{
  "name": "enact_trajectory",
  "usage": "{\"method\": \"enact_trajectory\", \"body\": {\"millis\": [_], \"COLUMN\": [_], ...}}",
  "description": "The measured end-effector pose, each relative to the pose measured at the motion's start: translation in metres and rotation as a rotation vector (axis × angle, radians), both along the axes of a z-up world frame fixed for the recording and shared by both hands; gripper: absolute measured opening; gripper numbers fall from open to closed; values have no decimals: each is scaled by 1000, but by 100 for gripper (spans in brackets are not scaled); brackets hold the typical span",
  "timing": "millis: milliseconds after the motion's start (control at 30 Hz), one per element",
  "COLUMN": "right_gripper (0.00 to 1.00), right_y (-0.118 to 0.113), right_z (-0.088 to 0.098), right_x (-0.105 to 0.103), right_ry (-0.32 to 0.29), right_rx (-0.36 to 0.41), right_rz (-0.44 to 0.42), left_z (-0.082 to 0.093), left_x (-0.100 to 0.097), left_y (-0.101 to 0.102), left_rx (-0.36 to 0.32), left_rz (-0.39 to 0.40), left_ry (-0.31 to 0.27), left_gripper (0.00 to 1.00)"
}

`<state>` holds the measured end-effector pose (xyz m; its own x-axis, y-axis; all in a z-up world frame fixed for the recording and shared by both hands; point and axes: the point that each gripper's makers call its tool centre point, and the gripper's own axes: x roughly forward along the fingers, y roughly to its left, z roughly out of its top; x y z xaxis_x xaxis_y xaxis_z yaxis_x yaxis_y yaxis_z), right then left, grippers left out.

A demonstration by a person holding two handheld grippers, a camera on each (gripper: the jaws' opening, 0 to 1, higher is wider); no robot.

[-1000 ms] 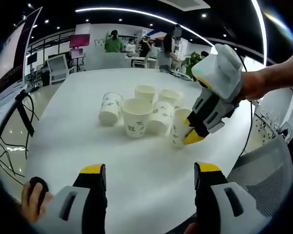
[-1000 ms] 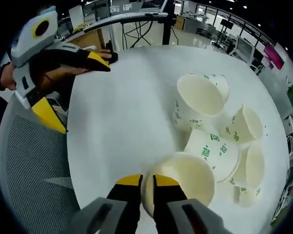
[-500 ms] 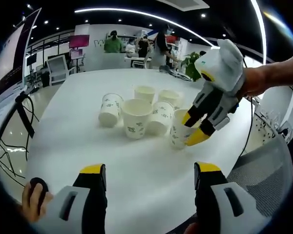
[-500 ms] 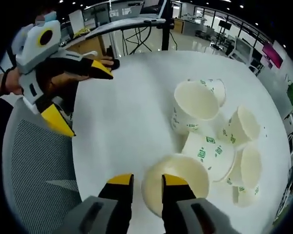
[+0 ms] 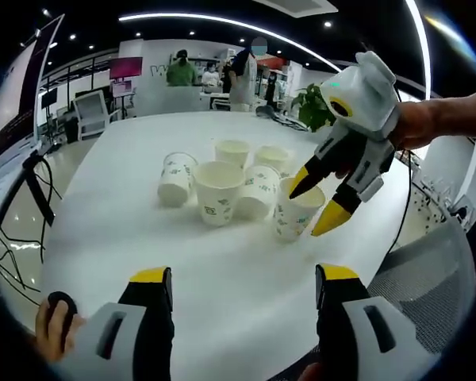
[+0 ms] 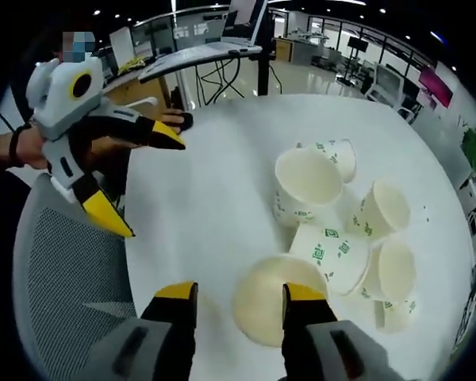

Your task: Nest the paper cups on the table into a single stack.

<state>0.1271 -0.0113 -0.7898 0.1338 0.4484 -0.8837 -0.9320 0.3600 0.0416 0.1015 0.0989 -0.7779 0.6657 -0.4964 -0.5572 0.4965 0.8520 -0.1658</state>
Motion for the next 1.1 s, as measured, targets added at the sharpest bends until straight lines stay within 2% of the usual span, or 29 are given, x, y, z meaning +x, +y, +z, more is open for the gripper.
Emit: {"method": "enact_trajectory", "body": {"millis": [167, 300, 367, 433, 500, 567, 633, 900, 1100], "right_gripper": [43, 44, 45, 46, 47, 48, 48, 49, 49], "right_y": [-1, -4, -4, -6, -5, -9, -10, -26, -39], "right_z": [0, 18, 23, 21, 35, 34, 43, 46, 59], "right_x": [12, 11, 15, 21, 20, 24, 25, 49, 65], "right_ry": [-13, -23, -31, -32, -40, -46, -62, -96, -112], "right_rx": [16, 54, 71, 80, 109, 116, 119, 141, 161], "right_rz": [-10, -39, -54, -63, -77, -85, -88, -142, -206], "left_z": [1, 2, 2, 2, 2, 3, 2, 2, 2], "left_x": [0, 2, 2, 2, 1, 1, 1, 3, 4], "left_y": [2, 3, 2, 2, 0, 0, -1, 0, 1], "left_rx": [1, 0, 0, 1, -1, -1, -2, -3, -2], "left_rz": [1, 3, 0, -2, -3, -5, -8, -7, -6], "left_ry": [0, -3, -4, -5, -4, -4, -4, -4, -5], "left_gripper": [72, 72, 72, 73, 73, 73, 73, 72, 72]}}
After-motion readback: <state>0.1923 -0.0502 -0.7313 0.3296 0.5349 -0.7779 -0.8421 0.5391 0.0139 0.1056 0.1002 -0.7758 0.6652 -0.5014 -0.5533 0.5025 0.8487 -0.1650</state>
